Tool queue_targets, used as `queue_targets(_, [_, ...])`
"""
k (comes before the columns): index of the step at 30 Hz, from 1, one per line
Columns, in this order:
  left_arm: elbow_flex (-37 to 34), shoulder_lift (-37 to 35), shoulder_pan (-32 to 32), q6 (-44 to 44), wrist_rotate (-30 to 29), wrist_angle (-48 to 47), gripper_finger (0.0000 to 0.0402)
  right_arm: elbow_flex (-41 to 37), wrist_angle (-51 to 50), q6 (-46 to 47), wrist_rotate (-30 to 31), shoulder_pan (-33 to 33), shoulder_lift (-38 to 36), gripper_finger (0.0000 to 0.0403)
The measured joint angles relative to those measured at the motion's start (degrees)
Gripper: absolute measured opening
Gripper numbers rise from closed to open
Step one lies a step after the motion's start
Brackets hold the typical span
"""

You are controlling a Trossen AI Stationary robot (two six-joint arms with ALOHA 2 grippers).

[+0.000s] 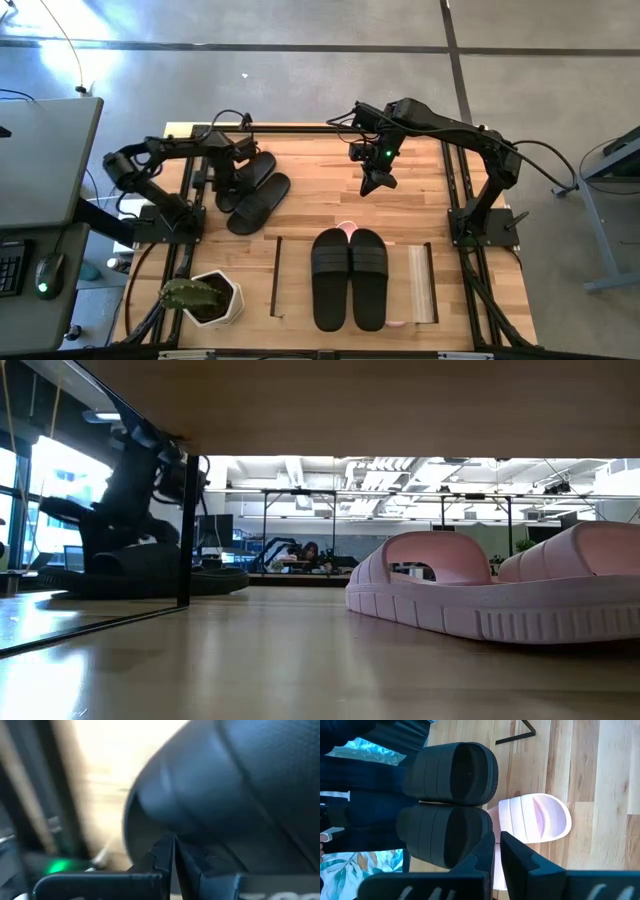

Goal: Pick and place slides into the shelf
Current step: Move the black slippers to the center of the table

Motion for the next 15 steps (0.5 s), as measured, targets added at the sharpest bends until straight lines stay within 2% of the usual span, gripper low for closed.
queue_targets(3, [0.41, 2.46, -1.09, 0.57, 0.85, 2.35, 0.0008, 0.0, 0.0, 0.0, 0.0, 0.0, 0.0, 0.0021])
queue_targets(7, [2.39, 4.09, -1.91, 1.29, -1.3, 3.03, 0.0002, 0.0, 0.02, 0.02, 0.0, 0.0, 0.0, 0.0021])
queue_targets(11, [5.37, 4.19, -1.79, 4.16, -4.41, 8.23, 0.0005, 0.0, 0.09, -0.23, 0.0, 0.0, 0.0, 0.0021])
queue_targets(15, [7.76, 4.24, -2.68, 8.11, -4.99, 13.88, 0.0002, 0.0, 0.46, -0.24, 0.0, 0.0, 0.0, 0.0021])
